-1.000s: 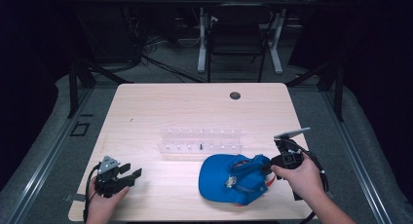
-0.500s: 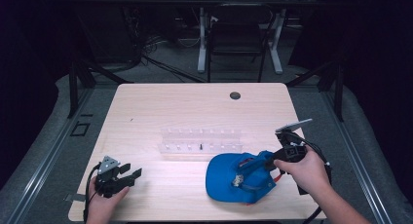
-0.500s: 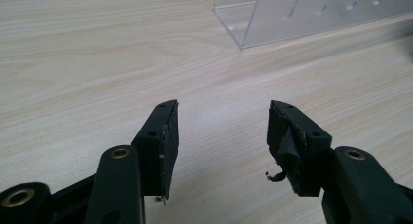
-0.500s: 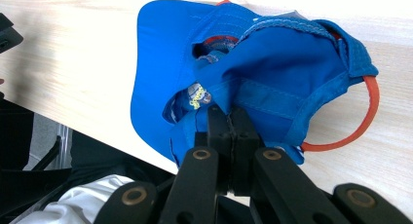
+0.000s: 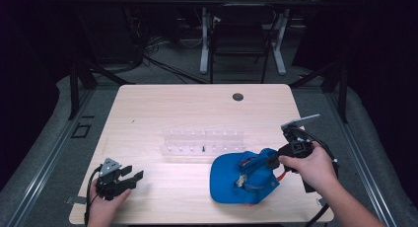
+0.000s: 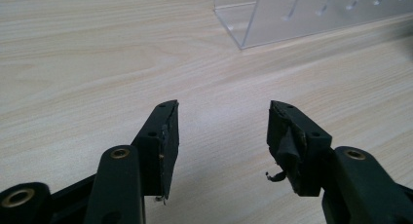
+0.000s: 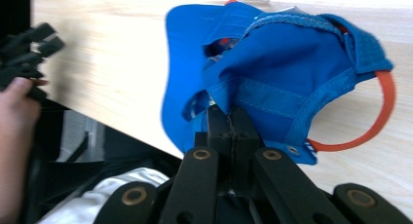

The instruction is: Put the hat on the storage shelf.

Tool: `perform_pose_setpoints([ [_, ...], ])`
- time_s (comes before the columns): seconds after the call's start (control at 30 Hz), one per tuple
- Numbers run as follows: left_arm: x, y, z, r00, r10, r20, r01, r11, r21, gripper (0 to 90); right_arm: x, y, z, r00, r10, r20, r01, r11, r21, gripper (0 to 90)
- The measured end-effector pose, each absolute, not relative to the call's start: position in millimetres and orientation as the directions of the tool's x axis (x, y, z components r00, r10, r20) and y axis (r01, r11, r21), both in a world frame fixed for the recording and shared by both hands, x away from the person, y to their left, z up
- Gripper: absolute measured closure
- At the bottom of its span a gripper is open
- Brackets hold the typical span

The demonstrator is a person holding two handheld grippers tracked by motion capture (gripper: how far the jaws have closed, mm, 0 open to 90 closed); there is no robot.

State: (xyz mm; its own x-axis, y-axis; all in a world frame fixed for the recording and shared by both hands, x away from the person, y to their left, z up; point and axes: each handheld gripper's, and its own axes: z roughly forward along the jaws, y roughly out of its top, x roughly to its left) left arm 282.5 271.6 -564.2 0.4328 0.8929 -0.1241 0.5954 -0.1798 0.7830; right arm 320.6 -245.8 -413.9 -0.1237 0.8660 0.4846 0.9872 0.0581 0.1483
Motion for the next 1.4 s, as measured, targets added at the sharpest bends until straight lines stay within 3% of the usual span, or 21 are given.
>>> perform_pose_setpoints([
  [0.57,282,271,-564,0.433,0.893,-0.120,0.596,-0.183,0.782,46.2,318,-243,-375,-0.139,0.792,0.594,0.983,0.037,0.182,90.0],
  [1.4,282,271,-564,0.434,0.893,-0.122,0.598,-0.184,0.780,46.1,318,-241,-353,-0.159,0.655,0.739,0.979,0.010,0.201,90.0],
])
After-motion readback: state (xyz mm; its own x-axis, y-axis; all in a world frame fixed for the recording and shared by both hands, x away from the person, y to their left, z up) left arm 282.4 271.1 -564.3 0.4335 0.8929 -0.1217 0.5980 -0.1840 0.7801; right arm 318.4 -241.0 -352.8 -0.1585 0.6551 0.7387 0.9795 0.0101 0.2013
